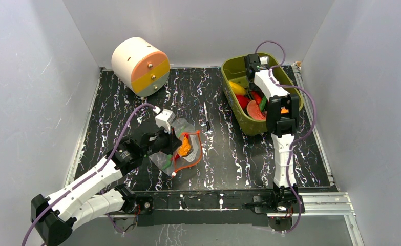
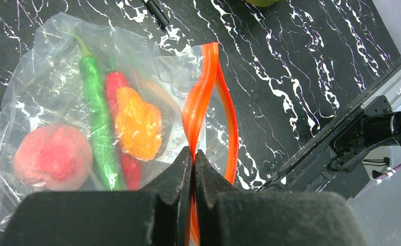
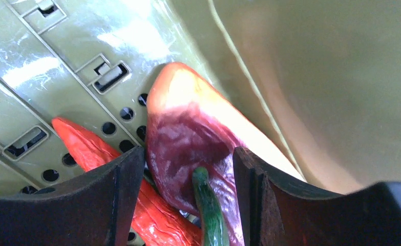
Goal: Place the food in the zip-top bag and seal the zipper
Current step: Pick up the fake vegetable from the bin.
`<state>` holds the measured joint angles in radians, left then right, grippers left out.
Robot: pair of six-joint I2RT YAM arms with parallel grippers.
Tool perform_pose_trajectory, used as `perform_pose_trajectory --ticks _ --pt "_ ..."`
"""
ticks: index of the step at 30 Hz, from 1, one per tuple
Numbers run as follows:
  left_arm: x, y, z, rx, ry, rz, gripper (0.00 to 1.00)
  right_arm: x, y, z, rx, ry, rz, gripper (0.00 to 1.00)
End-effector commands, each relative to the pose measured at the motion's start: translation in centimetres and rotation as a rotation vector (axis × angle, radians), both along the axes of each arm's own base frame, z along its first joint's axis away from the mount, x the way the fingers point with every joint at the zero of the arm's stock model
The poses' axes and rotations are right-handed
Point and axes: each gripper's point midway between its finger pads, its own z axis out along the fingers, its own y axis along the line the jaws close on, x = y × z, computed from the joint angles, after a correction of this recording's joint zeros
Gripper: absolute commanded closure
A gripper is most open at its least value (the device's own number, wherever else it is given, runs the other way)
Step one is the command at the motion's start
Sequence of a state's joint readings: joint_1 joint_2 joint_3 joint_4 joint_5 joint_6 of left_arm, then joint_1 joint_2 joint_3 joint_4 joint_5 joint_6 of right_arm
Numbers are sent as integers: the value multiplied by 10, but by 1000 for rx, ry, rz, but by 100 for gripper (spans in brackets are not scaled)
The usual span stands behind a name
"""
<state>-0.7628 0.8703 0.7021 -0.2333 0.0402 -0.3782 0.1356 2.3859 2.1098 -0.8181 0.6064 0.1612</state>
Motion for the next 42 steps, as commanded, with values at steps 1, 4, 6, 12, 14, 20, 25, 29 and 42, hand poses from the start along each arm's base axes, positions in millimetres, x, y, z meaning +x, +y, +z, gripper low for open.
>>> perform_pose_trajectory --ticks 1,4,6,12,14,20,25,29,42 --pt "0 0 10 -23 -28 3 100 -23 11 43 115 -39 -81 38" --pt "-1 -1 11 -32 -28 -2 100 -31 21 43 177 -31 -59 40" --pt "-1 -1 11 -33 -28 -3 100 -36 21 41 186 -15 -69 41" --pt "-2 -1 12 -33 -27 -8 100 -46 16 30 170 21 -94 41" --pt "-2 -2 11 -35 -26 -9 100 -48 15 23 167 37 -96 41" --pt "-1 -1 11 -30 -26 -6 100 -54 0 15 96 69 -121 40" --pt "-1 -1 11 -30 -27 -6 100 -57 -12 16 46 85 -131 48" --pt "-1 -1 10 -29 -27 -5 100 -57 -12 18 57 83 -121 56" --pt "-2 1 15 -40 -36 -2 100 -60 -14 42 54 42 -114 83"
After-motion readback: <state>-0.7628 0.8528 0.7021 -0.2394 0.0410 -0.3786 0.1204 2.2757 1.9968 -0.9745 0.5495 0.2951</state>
